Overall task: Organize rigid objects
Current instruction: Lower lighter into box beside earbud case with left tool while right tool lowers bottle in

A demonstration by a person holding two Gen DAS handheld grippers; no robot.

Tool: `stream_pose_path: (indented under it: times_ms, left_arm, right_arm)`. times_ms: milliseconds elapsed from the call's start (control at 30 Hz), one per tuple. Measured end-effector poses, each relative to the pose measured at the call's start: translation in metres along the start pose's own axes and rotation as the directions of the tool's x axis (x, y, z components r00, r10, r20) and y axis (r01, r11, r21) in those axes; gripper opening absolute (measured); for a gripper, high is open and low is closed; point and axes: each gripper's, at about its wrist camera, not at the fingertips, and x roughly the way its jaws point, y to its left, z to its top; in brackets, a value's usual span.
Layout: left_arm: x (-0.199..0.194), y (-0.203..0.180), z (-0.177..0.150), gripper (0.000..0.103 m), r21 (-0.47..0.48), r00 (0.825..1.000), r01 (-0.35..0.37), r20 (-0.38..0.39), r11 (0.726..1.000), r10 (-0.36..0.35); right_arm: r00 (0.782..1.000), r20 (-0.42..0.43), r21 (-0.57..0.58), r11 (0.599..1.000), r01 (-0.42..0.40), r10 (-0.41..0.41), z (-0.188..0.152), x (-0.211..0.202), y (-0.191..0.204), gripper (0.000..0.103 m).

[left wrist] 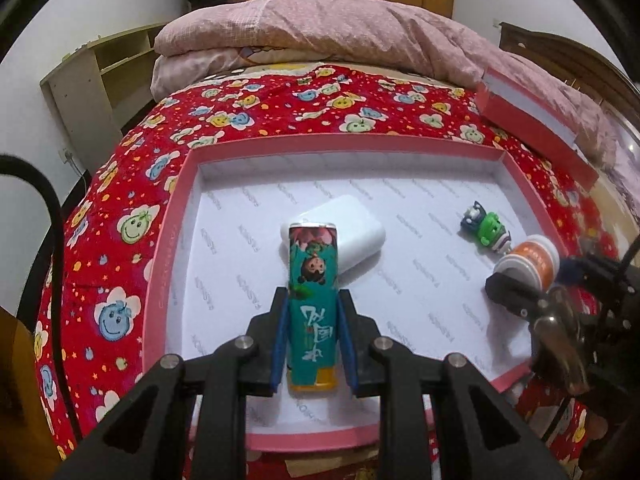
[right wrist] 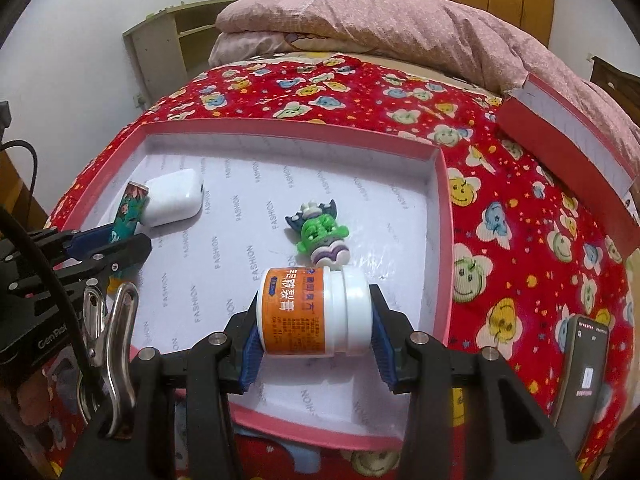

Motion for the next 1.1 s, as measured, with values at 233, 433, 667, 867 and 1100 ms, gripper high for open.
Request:
stream_pose_path:
  times_ms: [233,433,667,867,1100]
  left_arm:
    - [0.004,0.001,0.005,0.024,-0.001,1.0,-0.009,0.007,1.0,0.009]
    - [0.008,0.001,0.012,0.024,-0.01,1.0,-0.015,0.004,1.0,0.016]
    - [0.01,0.001,0.015,0.024,-0.012,1.0,-0.02,0.006,1.0,0.02]
    - [0.011,0.002,0.015,0.056,-0.011,1.0,-0.03,0.0,0.999,0.03]
    - [0.011,-0.001,0.012,0.074,0.009,0.999,-0.042,-0.012,0.999,0.042]
  right_arm:
    - [1.0,-0.008,-0.01,1.0,0.014,-0.015,0.007,0.006,-0.002,0.047]
    - [1.0,-0.012,-0.015,1.0,0.02,-0.02,0.012,0.009,-0.004,0.047]
    - [1.0,-0.009,-0.014,1.0,0.019,-0.019,0.015,0.01,-0.004,0.047]
    - [1.0,-0.011,-0.013,1.0,0.015,-0.015,0.014,0.01,-0.005,0.048]
    - [1.0,-0.001,-0.055,0.998,-0.001,0.001,0.013,0.011,0.003,0.065]
